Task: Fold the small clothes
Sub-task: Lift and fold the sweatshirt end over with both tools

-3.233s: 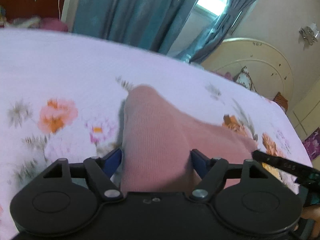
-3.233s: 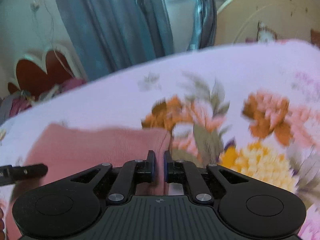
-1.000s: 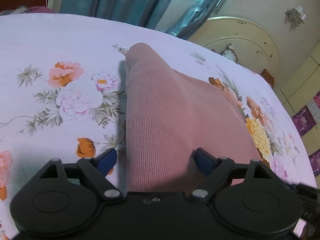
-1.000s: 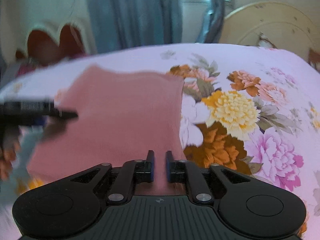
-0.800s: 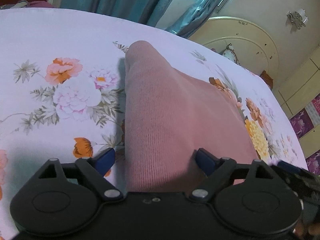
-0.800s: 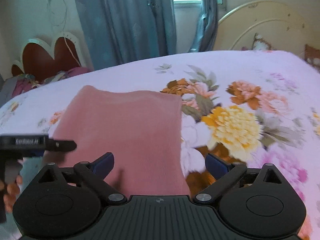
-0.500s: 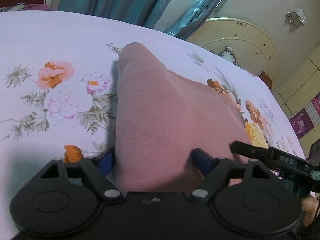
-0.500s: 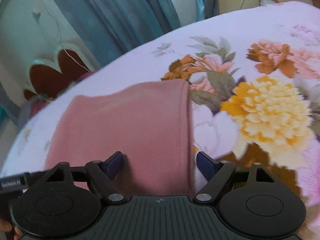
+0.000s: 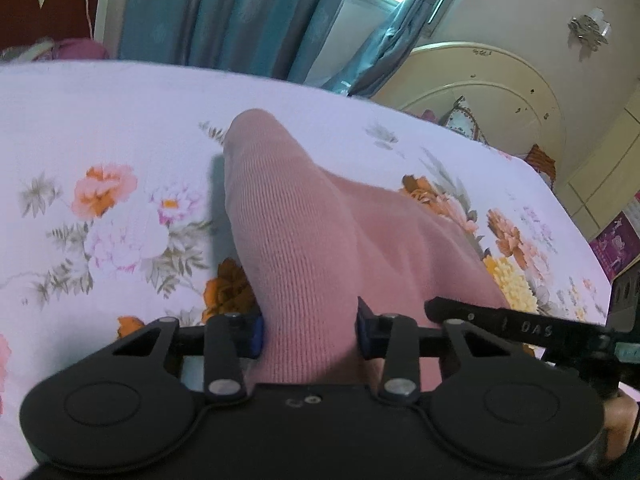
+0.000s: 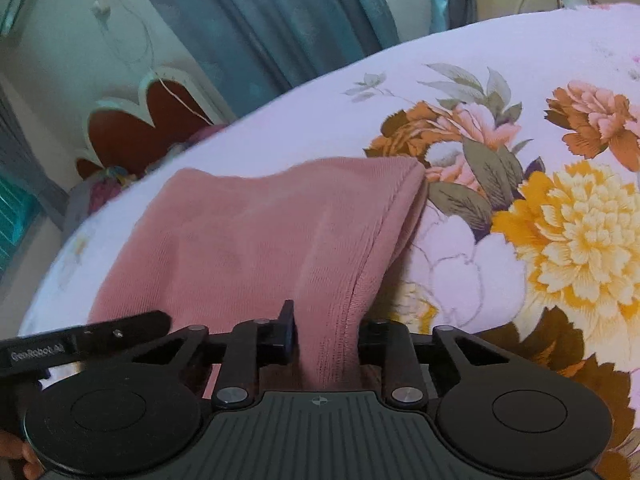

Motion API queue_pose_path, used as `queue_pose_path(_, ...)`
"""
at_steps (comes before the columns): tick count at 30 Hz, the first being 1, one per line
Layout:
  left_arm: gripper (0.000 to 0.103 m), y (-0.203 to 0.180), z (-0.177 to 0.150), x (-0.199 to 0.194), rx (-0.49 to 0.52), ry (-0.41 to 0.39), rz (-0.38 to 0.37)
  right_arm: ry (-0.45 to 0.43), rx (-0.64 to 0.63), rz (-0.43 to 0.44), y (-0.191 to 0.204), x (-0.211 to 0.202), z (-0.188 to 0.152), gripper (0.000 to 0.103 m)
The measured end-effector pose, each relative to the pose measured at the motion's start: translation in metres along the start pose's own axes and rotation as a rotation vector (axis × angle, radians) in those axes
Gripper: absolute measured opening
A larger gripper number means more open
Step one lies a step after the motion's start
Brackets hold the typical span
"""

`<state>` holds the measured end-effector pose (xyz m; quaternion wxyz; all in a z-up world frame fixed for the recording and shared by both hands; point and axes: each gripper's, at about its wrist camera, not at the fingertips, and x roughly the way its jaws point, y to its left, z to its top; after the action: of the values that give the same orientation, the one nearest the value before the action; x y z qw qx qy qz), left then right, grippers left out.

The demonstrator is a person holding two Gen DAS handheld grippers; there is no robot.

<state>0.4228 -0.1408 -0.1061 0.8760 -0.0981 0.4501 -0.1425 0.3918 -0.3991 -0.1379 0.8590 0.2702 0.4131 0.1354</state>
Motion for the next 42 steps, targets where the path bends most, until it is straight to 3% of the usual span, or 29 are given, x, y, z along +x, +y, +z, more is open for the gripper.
queue_pose_path(9, 0.036, -0.009, 0.011, -0.039, 0.032, -0.056, -0.045, -0.048, 0.041, 0.113, 0.037, -0.018, 0.007, 0.02)
queue_pose_path(16, 0.036, 0.031, 0.018, -0.087, 0.025, -0.112, -0.037, -0.065, 0.011, 0.165, 0.107, -0.009, 0.0, 0.02)
queue_pose_path(24, 0.036, 0.13, 0.016, -0.144, 0.005, -0.142, -0.03, -0.063, -0.004, 0.19, 0.22, 0.033, -0.029, 0.02)
queue_pose_path(32, 0.036, 0.247, 0.022, -0.183, -0.005, -0.126, 0.006, -0.045, 0.015, 0.222, 0.326, 0.119, -0.071, 0.02)
queue_pose_path(37, 0.036, 0.308, 0.017, -0.19, -0.03, -0.102, 0.038, 0.004, -0.008, 0.217, 0.363, 0.171, -0.091, 0.02)
queue_pose_path(42, 0.042, 0.362, -0.001, -0.177, -0.099, -0.043, 0.062, 0.001, -0.009, 0.141, 0.361, 0.192, -0.098, 0.02)
